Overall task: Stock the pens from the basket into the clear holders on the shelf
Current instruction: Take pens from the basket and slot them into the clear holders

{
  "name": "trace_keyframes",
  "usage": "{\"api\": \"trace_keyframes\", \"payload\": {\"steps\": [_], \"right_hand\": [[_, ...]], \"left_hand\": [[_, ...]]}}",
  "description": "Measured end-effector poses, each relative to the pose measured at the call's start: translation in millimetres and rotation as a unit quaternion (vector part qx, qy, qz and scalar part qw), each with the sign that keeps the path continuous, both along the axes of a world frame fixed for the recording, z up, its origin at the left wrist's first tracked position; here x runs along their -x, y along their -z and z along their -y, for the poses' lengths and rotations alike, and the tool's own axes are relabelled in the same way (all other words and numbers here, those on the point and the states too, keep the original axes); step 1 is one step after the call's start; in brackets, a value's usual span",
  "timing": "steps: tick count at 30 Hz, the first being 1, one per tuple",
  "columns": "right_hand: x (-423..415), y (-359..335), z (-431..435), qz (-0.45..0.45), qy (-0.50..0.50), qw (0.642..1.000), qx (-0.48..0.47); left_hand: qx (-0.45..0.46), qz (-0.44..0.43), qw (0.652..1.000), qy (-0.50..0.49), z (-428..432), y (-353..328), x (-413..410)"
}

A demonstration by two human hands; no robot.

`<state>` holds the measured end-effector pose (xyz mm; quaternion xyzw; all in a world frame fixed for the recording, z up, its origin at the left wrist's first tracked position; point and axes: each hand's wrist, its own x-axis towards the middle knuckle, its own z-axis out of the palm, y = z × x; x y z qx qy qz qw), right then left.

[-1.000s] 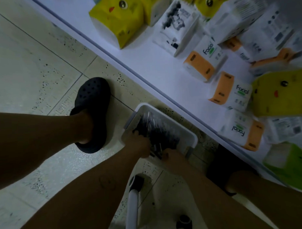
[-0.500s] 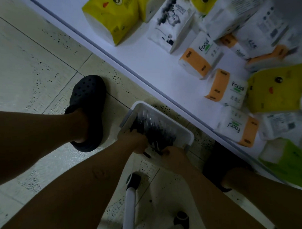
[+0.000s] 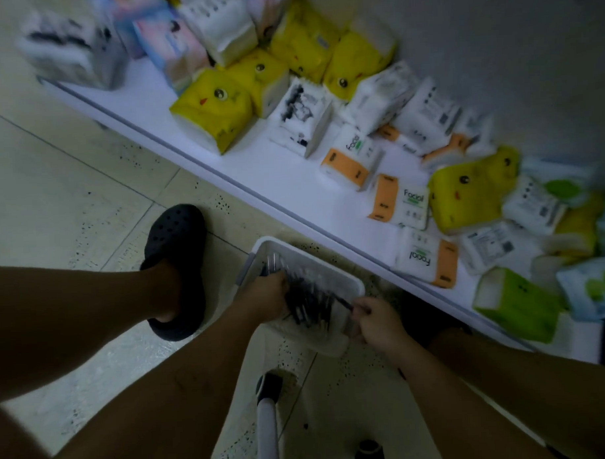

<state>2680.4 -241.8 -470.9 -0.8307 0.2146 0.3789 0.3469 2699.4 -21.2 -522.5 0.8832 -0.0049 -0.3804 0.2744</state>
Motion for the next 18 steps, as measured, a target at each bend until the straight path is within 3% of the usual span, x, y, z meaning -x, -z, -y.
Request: {"api": "trace_keyframes", "payload": {"steps": [5,9,13,18], "right_hand": [[6.4,-46.2,-4.9,0.047,-0.003,0.999,-0.018],[7.9,-81.7,-11.2,0.084,0.021,0.996,-0.011],[11.7,-116.4,-16.9,0.121,0.078,0.988,-0.053],[17.4,-167.0,-19.3,0.248,0.073,0.957,-0.133]], "left_hand": [[0.069,0.038,0.99,-0.116,8.8,-56.3,6.8],[0.188,0.01,0.964,-0.186,11.9,-109.9,8.5],[0.26,0.053,0.943,-0.199,7.5,-178.9,13.4],[0.291,0.064,0.926,-0.231,-2.4,-242.8,17.7]]}}
